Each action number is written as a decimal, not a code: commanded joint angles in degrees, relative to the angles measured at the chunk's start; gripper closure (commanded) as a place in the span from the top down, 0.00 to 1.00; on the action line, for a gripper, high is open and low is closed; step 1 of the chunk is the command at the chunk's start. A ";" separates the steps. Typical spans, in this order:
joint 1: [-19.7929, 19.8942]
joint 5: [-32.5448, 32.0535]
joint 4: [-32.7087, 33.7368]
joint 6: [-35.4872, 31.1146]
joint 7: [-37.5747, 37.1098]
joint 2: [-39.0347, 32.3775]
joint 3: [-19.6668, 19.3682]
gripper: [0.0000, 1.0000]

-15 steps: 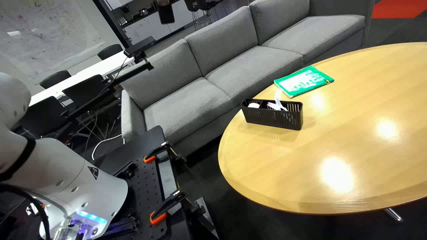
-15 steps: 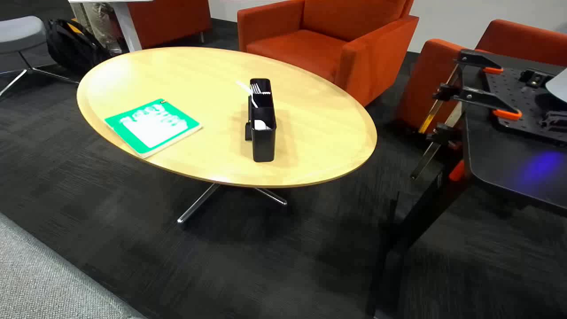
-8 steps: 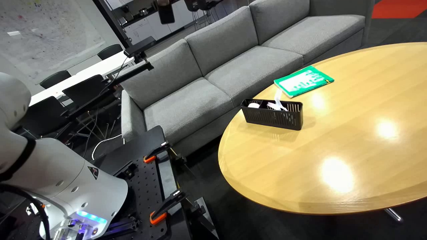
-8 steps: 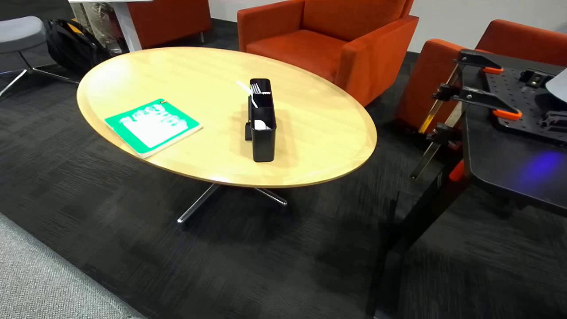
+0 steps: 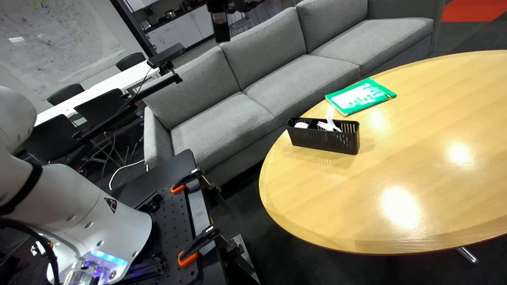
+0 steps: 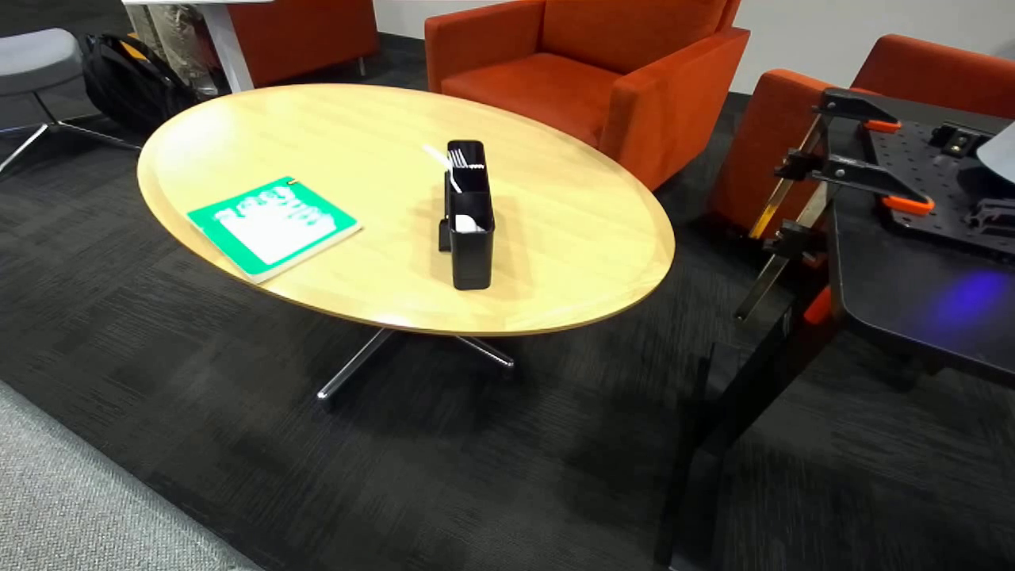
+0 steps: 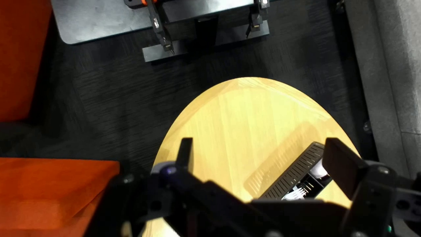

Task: Move the black basket to the right

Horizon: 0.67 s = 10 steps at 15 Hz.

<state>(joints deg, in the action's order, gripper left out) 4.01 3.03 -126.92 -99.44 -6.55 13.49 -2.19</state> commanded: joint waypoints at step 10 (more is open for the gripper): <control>-3.13 5.76 8.93 -30.31 -20.30 -30.62 -0.13 1.00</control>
<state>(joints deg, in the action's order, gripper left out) 2.16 7.96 -121.18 -126.36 -22.04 -11.36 -1.87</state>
